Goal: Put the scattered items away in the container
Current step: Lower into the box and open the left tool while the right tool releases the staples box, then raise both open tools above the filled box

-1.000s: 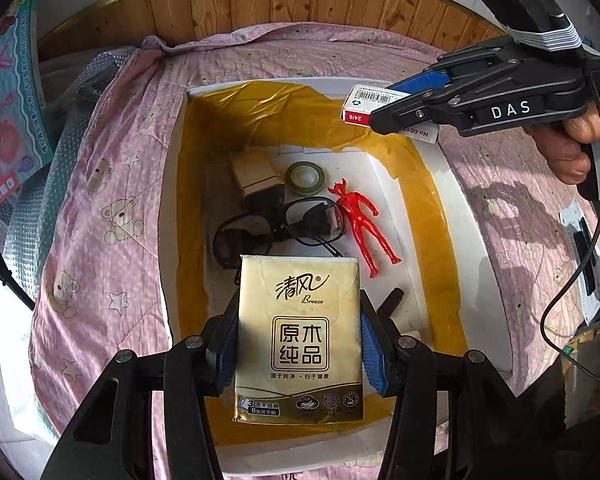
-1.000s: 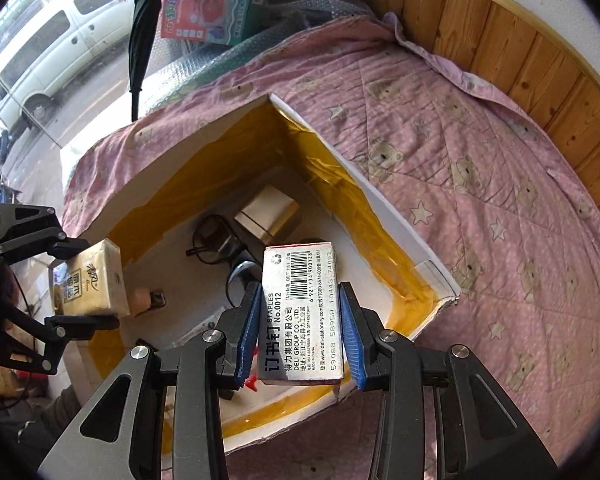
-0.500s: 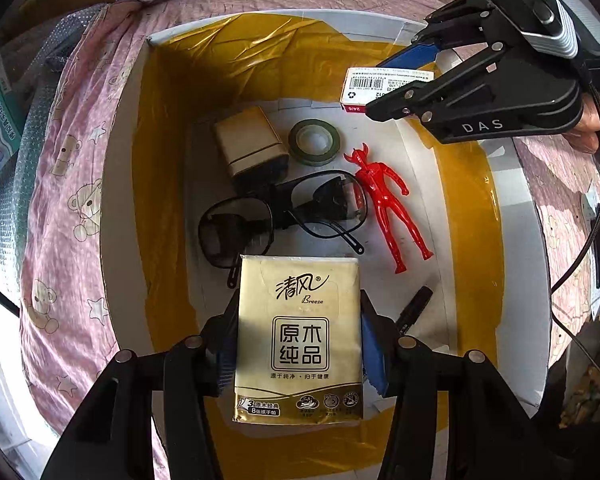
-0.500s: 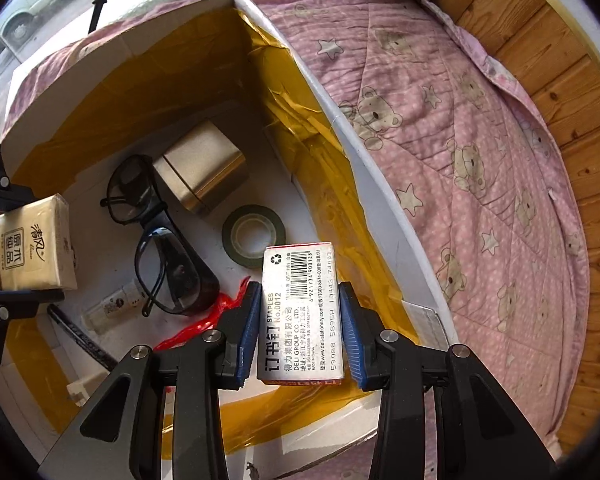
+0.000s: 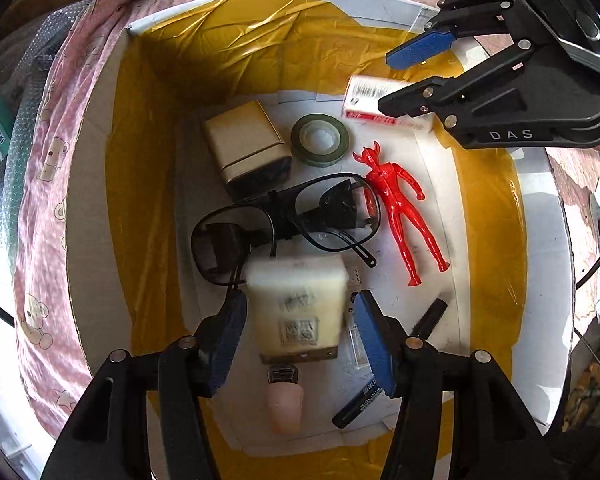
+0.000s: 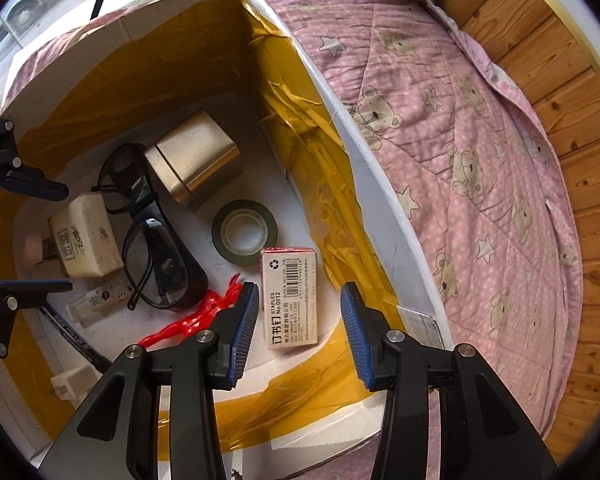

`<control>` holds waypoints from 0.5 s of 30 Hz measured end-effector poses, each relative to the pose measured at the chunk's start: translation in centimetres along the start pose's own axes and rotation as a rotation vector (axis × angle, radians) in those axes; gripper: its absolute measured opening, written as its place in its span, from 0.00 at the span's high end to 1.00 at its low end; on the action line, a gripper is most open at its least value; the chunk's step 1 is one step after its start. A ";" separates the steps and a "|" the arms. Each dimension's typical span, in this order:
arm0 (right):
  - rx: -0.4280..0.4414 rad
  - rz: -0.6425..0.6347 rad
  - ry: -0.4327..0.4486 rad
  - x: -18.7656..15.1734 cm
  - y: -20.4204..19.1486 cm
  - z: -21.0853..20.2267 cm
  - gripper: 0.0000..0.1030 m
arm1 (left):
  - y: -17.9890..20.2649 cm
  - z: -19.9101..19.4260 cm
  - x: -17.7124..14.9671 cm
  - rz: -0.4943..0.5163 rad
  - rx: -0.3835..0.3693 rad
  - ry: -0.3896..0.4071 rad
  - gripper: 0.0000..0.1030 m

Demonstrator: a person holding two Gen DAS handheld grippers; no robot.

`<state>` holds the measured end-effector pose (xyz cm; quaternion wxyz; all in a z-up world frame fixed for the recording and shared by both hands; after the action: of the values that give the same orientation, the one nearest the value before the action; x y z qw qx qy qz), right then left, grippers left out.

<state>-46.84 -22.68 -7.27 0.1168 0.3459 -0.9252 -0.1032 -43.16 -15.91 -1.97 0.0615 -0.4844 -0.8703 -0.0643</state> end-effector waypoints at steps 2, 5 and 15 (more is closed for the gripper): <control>-0.002 0.009 0.003 0.0 0.1 -0.1 0.54 | 0.0 -0.1 0.0 -0.002 -0.001 0.002 0.44; 0.014 0.037 0.022 0.1 0.5 -0.9 0.54 | -0.3 -0.8 0.0 -0.021 -0.014 0.024 0.44; -0.004 0.004 0.142 -2.5 -2.5 -8.5 0.54 | 0.0 -8.5 -2.9 -0.055 0.038 0.217 0.44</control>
<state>-41.05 -23.77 -0.23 0.1829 0.3505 -0.9151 -0.0799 -41.23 -19.82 5.92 0.1625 -0.4495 -0.8725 -0.1014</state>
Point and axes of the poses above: each gripper's, at about its wrist camera, not at the fingertips, and z roughly the way its jaws point, y to its right, x to its top, the point moved 5 cm from there along z, roughly the way its jaws point, and after that the axes turned 7 degrees about -x, right-handed, at the moved point
